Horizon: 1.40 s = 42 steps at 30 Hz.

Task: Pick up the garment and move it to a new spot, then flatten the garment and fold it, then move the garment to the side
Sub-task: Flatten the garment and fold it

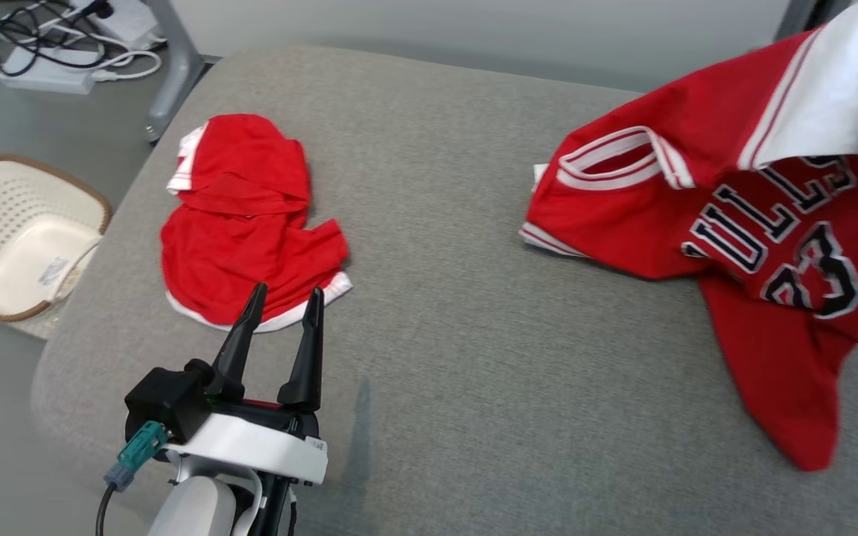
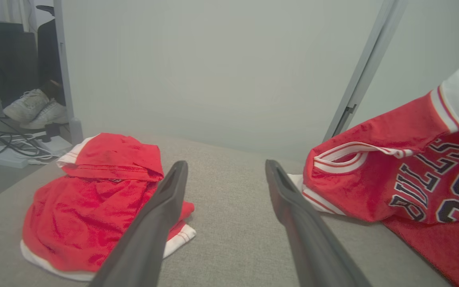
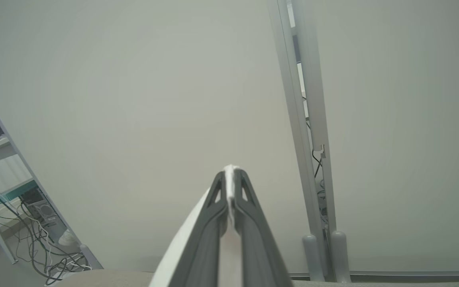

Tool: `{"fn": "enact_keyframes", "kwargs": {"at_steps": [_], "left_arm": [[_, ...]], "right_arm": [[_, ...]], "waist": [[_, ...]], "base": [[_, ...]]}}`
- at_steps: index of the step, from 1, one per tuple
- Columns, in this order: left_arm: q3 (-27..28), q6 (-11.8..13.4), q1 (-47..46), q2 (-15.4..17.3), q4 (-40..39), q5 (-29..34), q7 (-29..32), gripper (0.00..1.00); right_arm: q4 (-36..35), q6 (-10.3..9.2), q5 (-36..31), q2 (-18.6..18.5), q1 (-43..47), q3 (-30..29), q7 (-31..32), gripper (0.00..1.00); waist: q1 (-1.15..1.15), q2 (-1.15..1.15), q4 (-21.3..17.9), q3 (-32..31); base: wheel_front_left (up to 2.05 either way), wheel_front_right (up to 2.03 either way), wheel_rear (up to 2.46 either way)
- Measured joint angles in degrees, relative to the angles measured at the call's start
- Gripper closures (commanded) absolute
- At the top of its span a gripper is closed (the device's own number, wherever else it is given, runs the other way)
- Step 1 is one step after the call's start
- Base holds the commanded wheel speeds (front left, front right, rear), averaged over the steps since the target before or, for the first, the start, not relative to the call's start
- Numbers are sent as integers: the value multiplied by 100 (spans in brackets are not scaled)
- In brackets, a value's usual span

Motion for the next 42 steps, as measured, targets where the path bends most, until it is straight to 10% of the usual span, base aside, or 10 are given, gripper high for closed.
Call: {"fn": "enact_keyframes", "kwargs": {"at_steps": [3,4,5,21,42], "left_arm": [[-99,58,54,2,7,-94,0,0],[-96,97,101,1,-2,-118,0,0],[-81,116,144,3,-14,-132,0,0],[-51,94,-37,-3,-89,-57,0,0],[581,31,53,-1,-138,200,0,0]], "right_arm": [[781,0,-369,-300,-477,-293,300,96],[1062,0,-541,-370,-617,-350,399,66],[1301,0,-761,-427,-738,-372,466,0],[2312,0,-651,133,-1158,444,-573,0],[-955,0,118,281,2512,1740,-1091,0]], "waist": [[0,0,355,39],[0,0,466,56],[0,0,559,78],[0,0,354,220],[0,0,-1698,-355]], "base": [[0,0,0],[0,0,0],[0,0,0],[0,0,0],[0,0,0]]}}
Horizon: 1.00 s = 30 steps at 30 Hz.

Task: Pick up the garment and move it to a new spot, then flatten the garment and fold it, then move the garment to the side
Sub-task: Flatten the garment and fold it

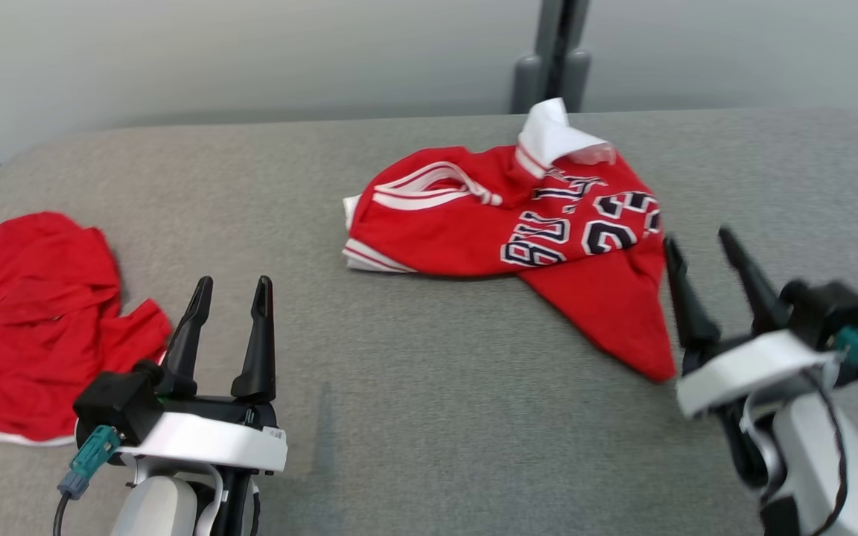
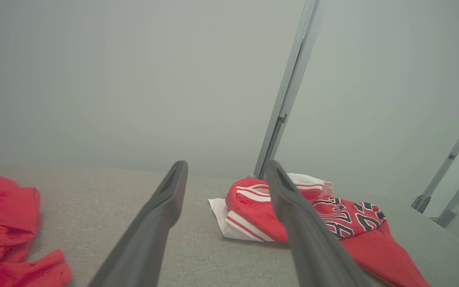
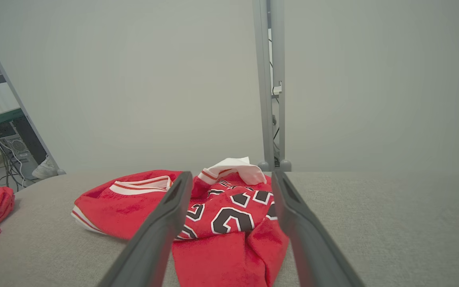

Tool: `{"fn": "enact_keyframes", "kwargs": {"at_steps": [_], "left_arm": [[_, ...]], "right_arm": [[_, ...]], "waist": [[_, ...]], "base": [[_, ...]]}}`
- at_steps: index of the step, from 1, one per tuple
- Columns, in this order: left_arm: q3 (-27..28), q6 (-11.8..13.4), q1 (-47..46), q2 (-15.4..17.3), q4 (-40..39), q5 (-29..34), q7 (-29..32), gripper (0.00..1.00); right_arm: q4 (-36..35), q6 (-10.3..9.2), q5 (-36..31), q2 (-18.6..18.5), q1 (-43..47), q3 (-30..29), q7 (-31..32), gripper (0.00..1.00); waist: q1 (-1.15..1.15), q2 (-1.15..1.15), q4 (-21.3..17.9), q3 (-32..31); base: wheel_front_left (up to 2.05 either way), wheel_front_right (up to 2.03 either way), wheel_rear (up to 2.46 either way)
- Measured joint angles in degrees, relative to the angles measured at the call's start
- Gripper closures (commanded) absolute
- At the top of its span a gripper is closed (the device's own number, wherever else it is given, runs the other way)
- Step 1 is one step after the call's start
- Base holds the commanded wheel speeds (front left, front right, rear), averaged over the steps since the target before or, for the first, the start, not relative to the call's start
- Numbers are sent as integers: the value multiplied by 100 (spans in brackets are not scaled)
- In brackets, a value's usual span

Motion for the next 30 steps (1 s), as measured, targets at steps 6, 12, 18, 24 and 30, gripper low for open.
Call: {"fn": "enact_keyframes", "kwargs": {"at_steps": [6,12,18,24,30], "left_arm": [[27,-42,62,-2,-19,12,0,0],[-24,-97,67,-2,12,74,0,0],[-30,-100,49,2,46,93,0,0],[-40,-124,43,1,21,79,0,0],[-35,-122,43,1,34,51,0,0]], "right_arm": [[-294,0,-185,236,837,154,0,0],[165,1,-891,225,900,281,171,0],[788,1,-1376,307,773,73,304,0],[1553,1,-2051,178,526,-88,353,0],[2081,2,-2413,232,225,-565,294,100]], "waist": [[0,0,-384,-125],[0,0,-309,-34],[0,0,-30,63],[0,0,252,180],[0,0,361,222]], "base": [[0,0,0],[0,0,0],[0,0,0],[0,0,0],[0,0,0]]}}
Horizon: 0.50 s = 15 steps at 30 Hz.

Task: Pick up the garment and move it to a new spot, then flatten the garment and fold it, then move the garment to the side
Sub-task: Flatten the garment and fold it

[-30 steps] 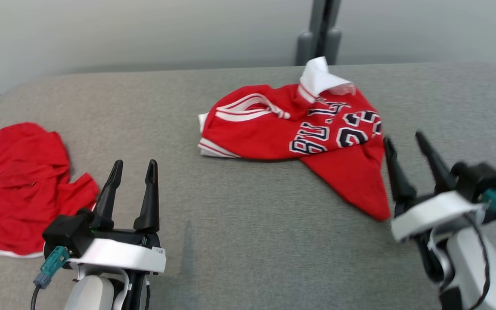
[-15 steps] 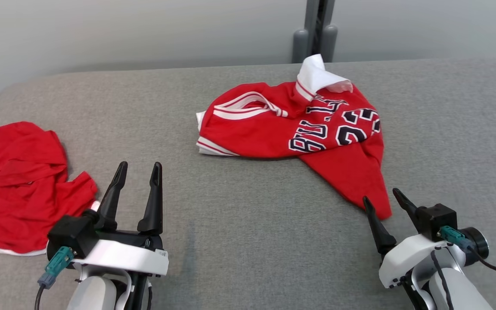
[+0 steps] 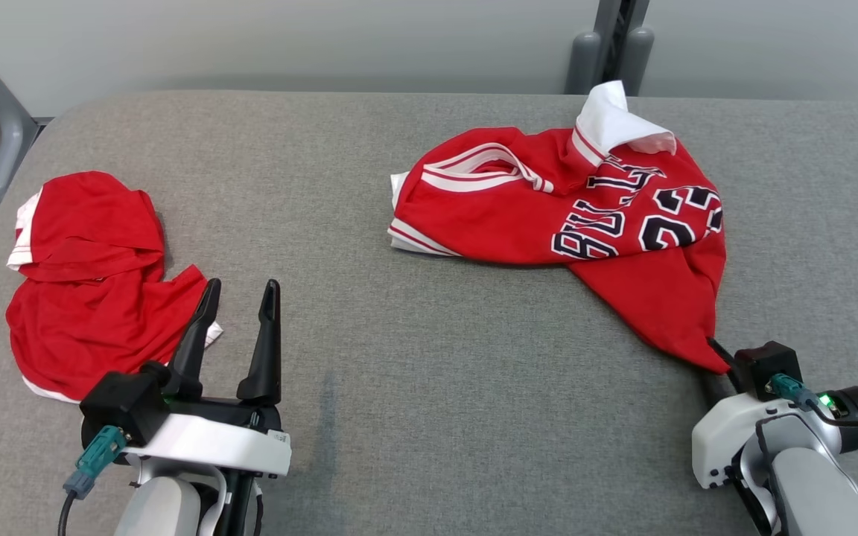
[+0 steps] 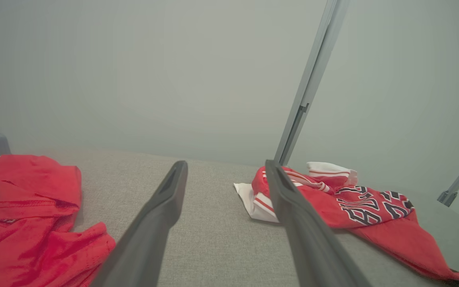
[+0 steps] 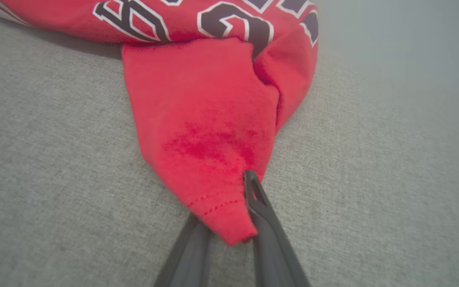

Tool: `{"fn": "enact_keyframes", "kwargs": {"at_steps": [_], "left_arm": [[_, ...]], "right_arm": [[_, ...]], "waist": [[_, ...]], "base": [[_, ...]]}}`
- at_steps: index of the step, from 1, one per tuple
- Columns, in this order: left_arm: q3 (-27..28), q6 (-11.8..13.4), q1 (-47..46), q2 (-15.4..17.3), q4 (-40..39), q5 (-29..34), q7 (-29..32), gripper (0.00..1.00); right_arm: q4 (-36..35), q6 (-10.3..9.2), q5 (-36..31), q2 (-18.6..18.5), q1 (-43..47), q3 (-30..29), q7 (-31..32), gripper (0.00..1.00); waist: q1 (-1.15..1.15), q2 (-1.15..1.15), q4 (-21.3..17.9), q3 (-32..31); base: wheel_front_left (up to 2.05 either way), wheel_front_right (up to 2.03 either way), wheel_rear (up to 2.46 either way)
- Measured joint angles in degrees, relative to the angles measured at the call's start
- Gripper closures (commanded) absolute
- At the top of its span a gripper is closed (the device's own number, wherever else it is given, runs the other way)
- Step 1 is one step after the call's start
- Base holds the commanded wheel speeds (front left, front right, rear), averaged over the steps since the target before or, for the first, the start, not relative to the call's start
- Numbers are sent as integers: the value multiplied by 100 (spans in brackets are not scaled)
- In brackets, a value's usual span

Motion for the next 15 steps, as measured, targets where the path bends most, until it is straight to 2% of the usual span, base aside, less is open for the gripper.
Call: {"fn": "enact_keyframes", "kwargs": {"at_steps": [4,7,10,15], "left_arm": [[-3,16,6,-3,15,-19,0,0],[-8,33,18,-1,20,-67,0,0],[-30,62,40,-1,15,-115,0,0],[-56,136,153,-2,-31,-177,0,0]], "right_arm": [[-2,0,-183,56,-124,-108,-154,100],[-193,0,-337,-34,-268,-176,-216,100],[-520,0,-514,-236,-358,-227,-250,100],[-1332,0,-765,-837,-383,-256,-163,100]], "waist": [[0,0,-95,-49],[0,0,-197,-131],[0,0,-297,-247],[0,0,-450,-441]], "base": [[0,0,0],[0,0,0],[0,0,0],[0,0,0]]}}
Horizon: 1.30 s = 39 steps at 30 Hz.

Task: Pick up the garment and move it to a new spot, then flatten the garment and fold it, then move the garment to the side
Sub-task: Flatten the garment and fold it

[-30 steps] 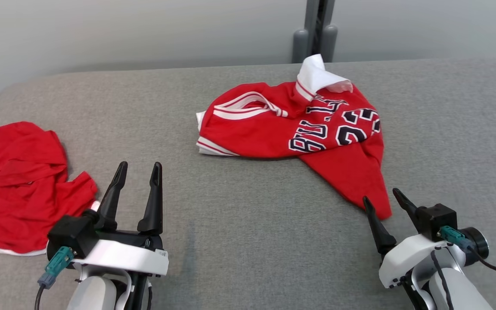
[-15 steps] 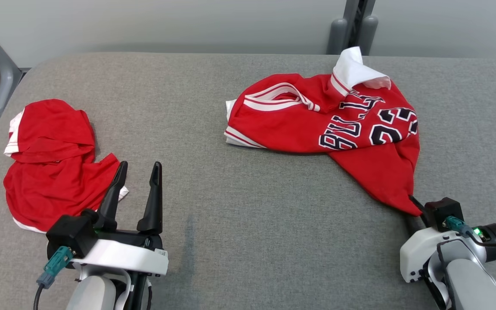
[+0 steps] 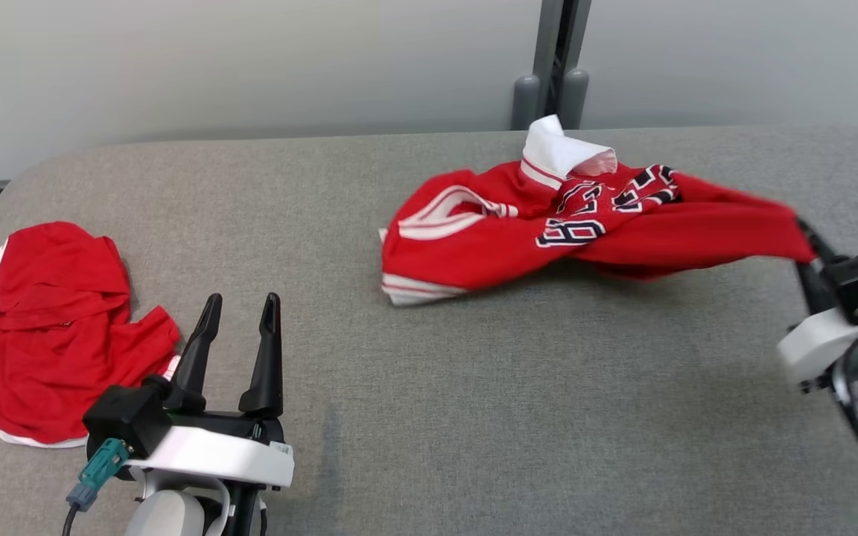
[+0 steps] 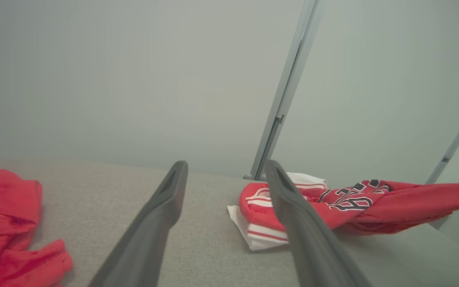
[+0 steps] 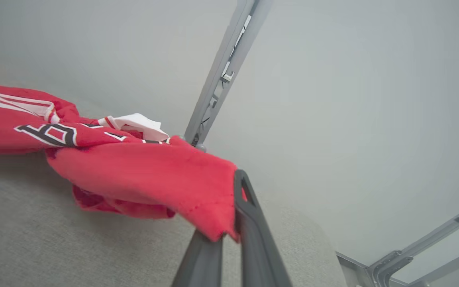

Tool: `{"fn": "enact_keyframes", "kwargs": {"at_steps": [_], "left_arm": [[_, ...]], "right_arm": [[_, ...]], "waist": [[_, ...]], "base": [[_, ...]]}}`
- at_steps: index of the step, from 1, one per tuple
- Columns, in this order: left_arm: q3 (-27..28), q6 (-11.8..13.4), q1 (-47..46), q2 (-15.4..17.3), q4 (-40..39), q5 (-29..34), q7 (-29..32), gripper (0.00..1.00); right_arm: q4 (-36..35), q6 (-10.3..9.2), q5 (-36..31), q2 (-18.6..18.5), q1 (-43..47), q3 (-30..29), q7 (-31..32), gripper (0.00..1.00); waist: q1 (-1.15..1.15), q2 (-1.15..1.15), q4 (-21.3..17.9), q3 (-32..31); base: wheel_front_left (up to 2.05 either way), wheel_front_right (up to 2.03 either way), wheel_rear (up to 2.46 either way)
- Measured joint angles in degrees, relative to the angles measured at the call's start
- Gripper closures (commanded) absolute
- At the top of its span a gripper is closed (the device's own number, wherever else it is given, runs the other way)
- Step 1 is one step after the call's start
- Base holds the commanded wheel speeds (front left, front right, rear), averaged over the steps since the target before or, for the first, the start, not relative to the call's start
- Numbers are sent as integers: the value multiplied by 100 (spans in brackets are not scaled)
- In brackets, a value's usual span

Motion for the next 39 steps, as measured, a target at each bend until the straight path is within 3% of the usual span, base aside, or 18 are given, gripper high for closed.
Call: {"fn": "enact_keyframes", "kwargs": {"at_steps": [5,10,11,12,13,14,21,29,39], "left_arm": [[-92,32,43,0,-29,-43,0,0],[-142,45,43,1,-37,-83,0,0],[-142,45,40,-1,-41,-83,0,0],[-142,45,40,2,-40,-82,0,0],[-142,44,36,3,-40,-82,0,0],[-146,41,31,2,-38,-82,0,0],[-107,22,-4,4,-32,-64,0,0],[-138,3,-49,-1,-43,-21,0,0],[-182,-56,-247,3,-40,114,0,0]], "right_arm": [[-825,0,84,-625,146,-14,460,100],[-1083,0,285,-1262,505,448,1055,100],[-1078,0,292,-1348,534,483,1165,96],[-1028,0,345,-1389,564,478,1285,72],[-960,0,348,-1401,598,447,1396,33],[-873,0,358,-1394,632,425,1523,0],[-966,0,754,-920,766,394,1766,0],[-1812,-1,1406,-126,833,365,857,0],[-2062,0,1614,623,1162,490,196,0]], "waist": [[0,0,-54,-55],[0,0,0,-11],[0,0,10,4],[0,0,22,19],[0,0,33,31],[0,0,46,41],[0,0,38,90],[0,0,-159,139],[0,0,-461,308]], "base": [[0,0,0],[0,0,0],[0,0,0],[0,0,0],[0,0,0],[0,0,0],[0,0,0],[0,0,0],[0,0,0]]}}
